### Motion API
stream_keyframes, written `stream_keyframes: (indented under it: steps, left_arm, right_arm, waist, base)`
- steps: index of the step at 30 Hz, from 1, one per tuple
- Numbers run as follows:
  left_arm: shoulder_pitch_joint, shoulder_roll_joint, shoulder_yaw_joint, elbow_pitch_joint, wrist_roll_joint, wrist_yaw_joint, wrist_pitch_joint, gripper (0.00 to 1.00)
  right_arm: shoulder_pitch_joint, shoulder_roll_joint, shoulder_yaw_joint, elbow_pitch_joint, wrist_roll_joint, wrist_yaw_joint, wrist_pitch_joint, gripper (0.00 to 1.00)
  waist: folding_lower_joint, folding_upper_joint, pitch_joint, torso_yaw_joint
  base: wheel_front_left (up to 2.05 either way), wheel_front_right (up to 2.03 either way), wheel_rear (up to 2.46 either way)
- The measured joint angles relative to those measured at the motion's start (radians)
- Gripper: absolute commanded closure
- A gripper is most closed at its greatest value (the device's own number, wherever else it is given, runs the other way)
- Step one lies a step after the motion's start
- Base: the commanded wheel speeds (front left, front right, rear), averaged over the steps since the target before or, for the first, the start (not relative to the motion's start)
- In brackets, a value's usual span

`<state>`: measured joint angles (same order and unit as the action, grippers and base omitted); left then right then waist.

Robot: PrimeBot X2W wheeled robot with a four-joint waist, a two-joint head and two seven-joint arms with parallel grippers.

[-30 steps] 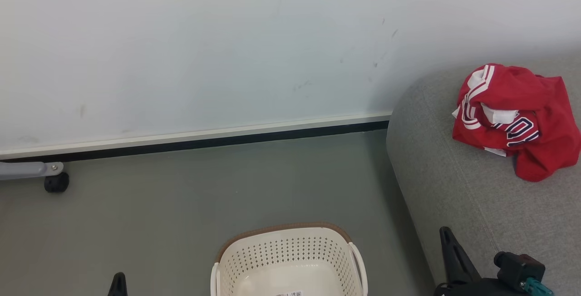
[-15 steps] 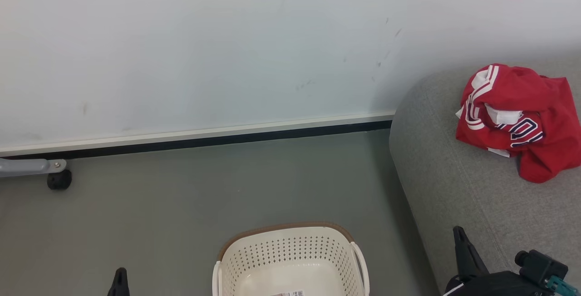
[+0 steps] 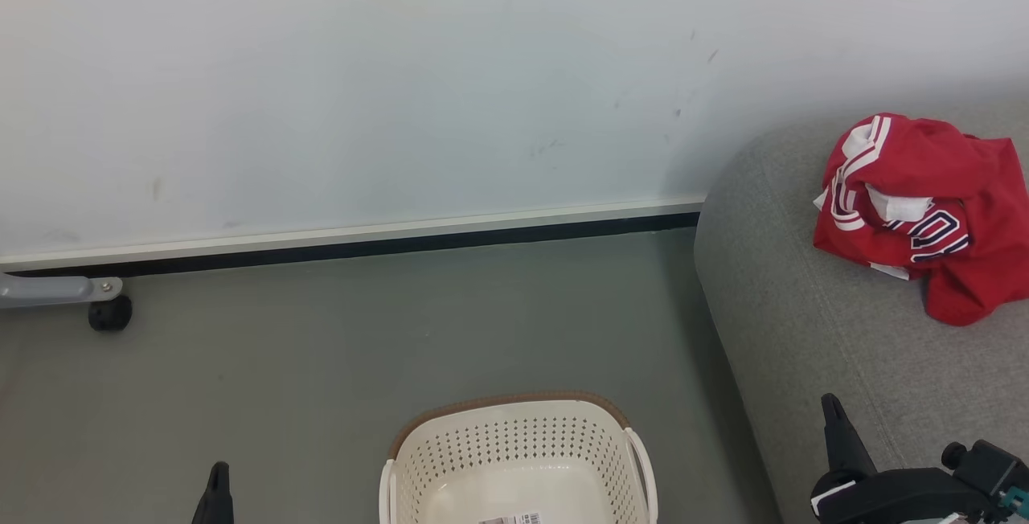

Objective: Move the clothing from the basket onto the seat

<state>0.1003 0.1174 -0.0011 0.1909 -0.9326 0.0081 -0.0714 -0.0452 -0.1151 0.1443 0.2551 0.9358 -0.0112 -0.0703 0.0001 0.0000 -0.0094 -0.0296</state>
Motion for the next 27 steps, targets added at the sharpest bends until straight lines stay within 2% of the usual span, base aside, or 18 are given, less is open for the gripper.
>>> stream_keyframes:
  steps: [27]
  left_arm:
    - [-0.09,-0.04,0.052,0.058,-0.353,-0.07,0.099,1.0]
  right_arm:
    - [-0.025,0.037,-0.149,0.021,0.354,0.07,0.1,1.0]
  waist:
    - [0.0,0.0,0.006,0.016]
  base:
    - [0.0,0.0,0.0]
